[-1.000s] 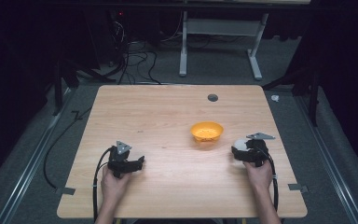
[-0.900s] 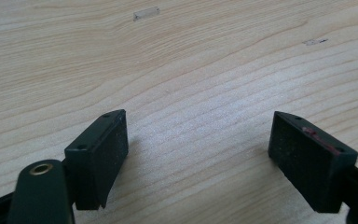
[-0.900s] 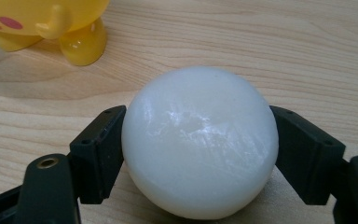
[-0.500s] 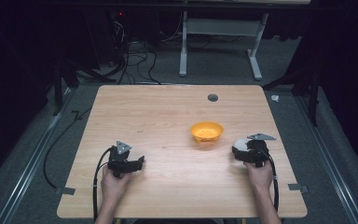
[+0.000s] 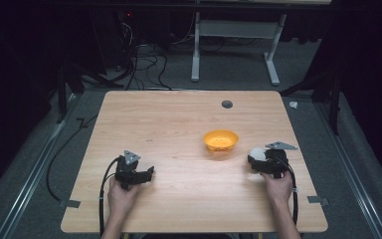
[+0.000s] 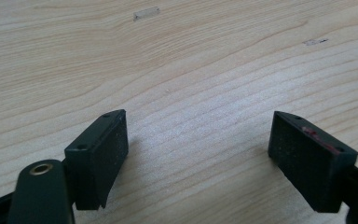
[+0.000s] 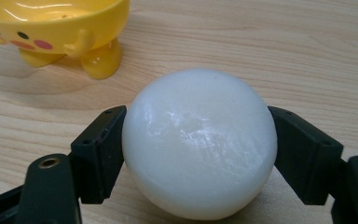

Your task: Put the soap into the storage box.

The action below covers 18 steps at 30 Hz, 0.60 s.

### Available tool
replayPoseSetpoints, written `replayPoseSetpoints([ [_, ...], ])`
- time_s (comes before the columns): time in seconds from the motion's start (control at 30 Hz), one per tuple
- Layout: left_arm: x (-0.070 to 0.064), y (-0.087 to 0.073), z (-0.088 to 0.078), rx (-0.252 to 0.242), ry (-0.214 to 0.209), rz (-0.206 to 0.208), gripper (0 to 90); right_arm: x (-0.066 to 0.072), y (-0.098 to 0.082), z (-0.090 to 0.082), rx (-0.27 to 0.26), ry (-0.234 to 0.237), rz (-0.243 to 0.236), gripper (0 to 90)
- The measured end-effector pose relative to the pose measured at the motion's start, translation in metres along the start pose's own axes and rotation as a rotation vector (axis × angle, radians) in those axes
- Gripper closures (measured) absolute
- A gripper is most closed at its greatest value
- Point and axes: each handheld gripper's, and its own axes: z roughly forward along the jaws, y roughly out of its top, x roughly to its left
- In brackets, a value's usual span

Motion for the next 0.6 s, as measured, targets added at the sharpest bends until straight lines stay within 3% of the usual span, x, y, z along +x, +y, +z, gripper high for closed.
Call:
replayPoseSetpoints([
  [0.6, 0.0, 0.0, 0.0, 0.002, -0.002, 0.0, 20.5, 0.012, 0.012, -0.011, -0.031, 0.041, -0.012, 24.9],
])
